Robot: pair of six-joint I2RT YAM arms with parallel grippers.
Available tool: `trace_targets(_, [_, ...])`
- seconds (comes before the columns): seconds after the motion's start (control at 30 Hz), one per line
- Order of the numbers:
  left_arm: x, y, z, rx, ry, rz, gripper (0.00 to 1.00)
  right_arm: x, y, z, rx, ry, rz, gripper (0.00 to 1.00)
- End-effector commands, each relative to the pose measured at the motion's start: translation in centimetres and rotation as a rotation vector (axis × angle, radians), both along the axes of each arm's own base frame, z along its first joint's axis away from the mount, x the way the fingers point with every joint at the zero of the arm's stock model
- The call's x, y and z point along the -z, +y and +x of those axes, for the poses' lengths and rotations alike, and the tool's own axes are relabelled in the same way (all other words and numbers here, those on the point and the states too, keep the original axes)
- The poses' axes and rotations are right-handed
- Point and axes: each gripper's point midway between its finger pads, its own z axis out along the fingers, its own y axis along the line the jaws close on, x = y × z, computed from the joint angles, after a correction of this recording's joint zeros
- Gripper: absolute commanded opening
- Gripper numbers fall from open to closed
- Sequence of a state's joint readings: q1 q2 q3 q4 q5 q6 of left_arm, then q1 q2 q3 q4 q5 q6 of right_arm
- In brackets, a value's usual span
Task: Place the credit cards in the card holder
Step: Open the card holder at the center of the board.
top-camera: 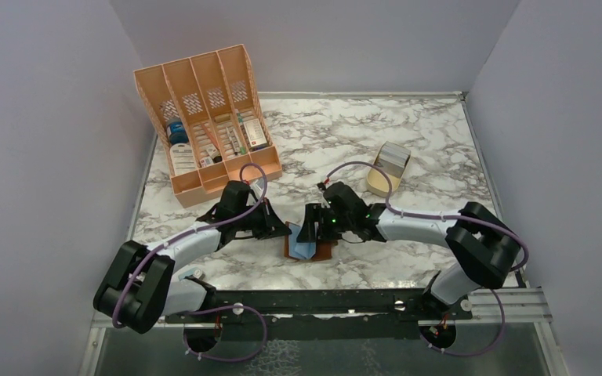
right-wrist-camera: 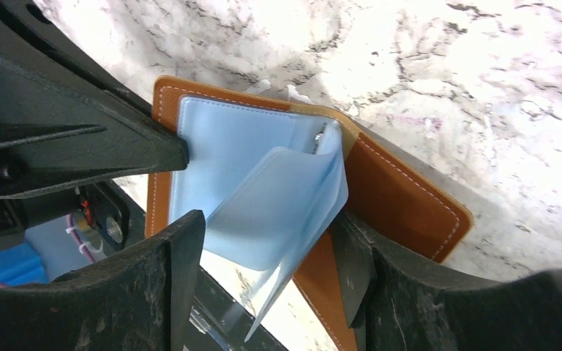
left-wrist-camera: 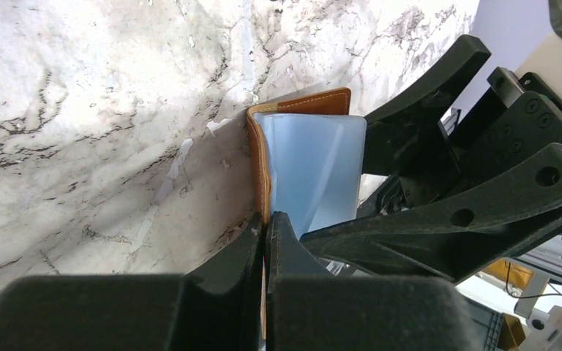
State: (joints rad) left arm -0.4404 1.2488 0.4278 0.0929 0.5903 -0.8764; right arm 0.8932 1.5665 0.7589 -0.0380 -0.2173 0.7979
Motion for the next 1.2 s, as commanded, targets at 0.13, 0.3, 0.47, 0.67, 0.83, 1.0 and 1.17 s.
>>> trace_targets(0.13, [0.2,0.2,0.7,0.001,-0.031,0.045,0.0,-0.8,-2.1,0.9,0.04,-0.072,-0.106,0.66])
trace_targets(0.3, [0.6,0.4,0.7,0.003,-0.023,0.062,0.0,-2.1,-3.5,1.5,0.077,-0.121,-0.152,0.67])
trace_targets(0.47, [0.7,0.4,0.7,0.001,-0.022,0.066,0.0,-2.6,-3.4,1.5,0.061,-0.133,-0.143,0.68])
trace_targets(0.67, [0.6,0.5,0.8,0.0,-0.022,0.068,0.0,-3.5,-2.9,1.4,0.042,-0.137,-0.123,0.68])
trace_targets(0.83, [0.6,0.5,0.7,0.0,-0.021,0.069,0.0,-5.7,-2.7,1.1,0.033,-0.154,-0.068,0.63])
trace_targets(1.0, [0.6,0.5,0.7,-0.004,-0.02,0.068,0.0,-7.6,-1.7,0.2,0.0,-0.152,0.03,0.54])
trace_targets(1.17, [0.6,0.6,0.8,-0.011,-0.021,0.071,0.0,-8.0,-0.3,-0.8,-0.043,-0.124,0.123,0.51])
